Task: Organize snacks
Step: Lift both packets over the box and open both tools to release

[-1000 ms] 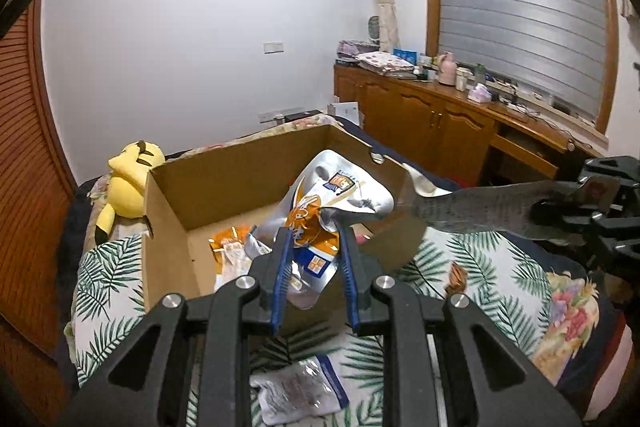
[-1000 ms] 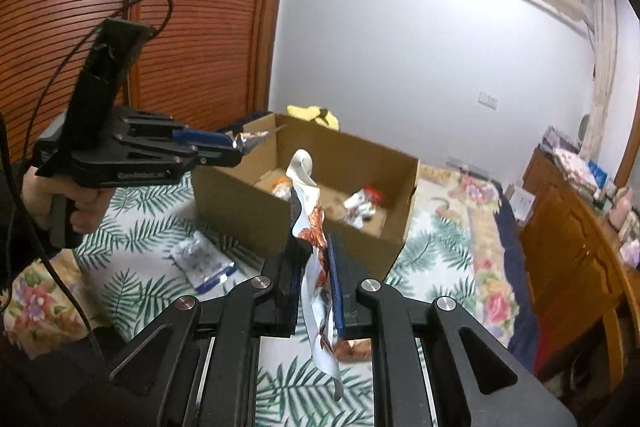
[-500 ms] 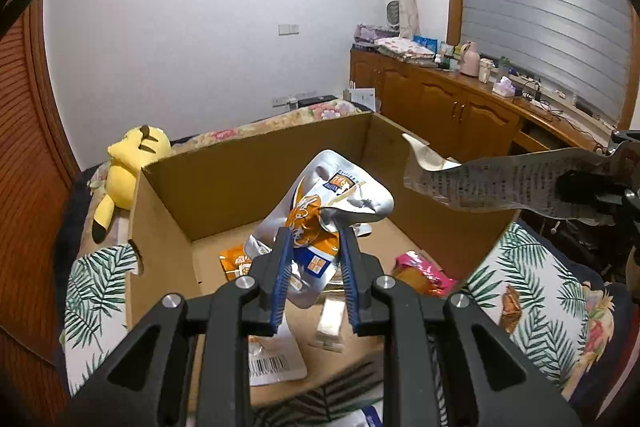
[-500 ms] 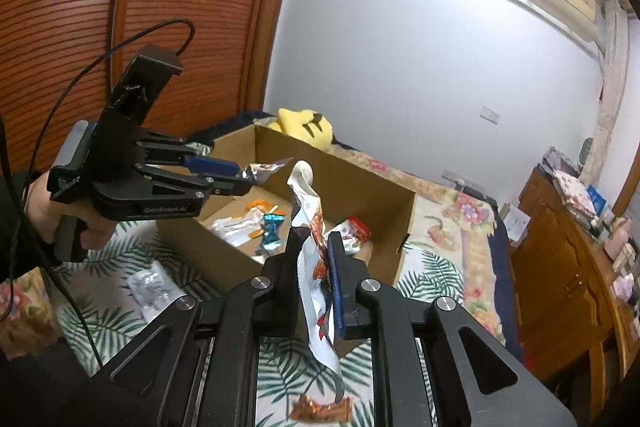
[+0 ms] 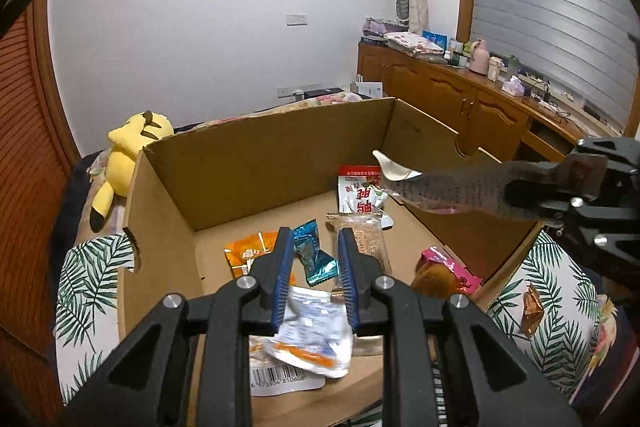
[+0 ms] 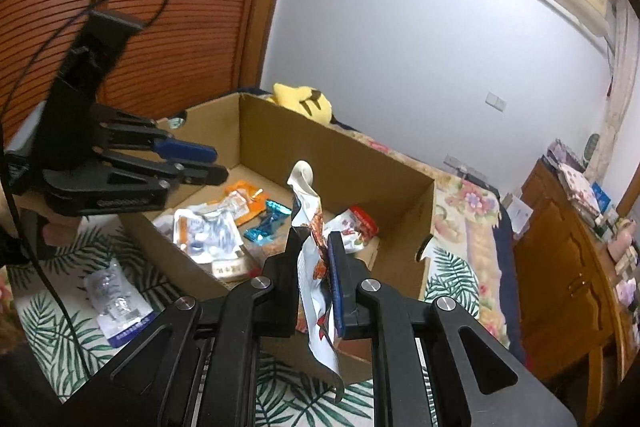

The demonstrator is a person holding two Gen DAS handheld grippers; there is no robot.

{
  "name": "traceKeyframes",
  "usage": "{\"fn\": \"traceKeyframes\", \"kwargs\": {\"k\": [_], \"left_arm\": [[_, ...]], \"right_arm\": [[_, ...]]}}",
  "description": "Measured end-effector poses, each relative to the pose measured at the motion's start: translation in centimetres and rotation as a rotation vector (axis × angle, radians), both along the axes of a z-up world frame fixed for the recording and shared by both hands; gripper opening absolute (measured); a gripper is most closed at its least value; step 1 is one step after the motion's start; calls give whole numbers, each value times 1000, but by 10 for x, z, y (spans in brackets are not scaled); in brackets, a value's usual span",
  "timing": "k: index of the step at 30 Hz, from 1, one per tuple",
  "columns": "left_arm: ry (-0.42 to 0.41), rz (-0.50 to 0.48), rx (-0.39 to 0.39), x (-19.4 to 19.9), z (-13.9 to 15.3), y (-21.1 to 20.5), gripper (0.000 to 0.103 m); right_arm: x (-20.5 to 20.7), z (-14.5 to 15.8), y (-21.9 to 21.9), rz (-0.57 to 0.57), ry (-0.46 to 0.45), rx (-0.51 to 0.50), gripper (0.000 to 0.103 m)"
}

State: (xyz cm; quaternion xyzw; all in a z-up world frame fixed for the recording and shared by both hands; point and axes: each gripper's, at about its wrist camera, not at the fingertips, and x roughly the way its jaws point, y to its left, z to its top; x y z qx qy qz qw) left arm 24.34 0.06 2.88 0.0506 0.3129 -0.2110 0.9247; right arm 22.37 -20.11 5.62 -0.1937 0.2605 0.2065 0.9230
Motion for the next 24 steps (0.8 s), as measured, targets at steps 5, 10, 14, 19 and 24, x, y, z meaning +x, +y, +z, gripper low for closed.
{"fn": "traceKeyframes", "kwargs": {"k": [5,10,14,19,24], "left_arm": [[-11,10,-11,-4,1,6,38],[-38,22,-26,-9,4,11,49],[-48,35,-25,-10,4,14,51],[-52,49,-24,-11,4,16,52],[-49,58,-34,-11,4,20,56]], "right_arm": [[14,-5,2,-7,19,22,10],[24,-10,9,-7,37,41,10],[31,-14,10,-13,51,58,11],[40,-19,12,-17,78,80,10],[48,-23,16,-20,99,99,11]]}}
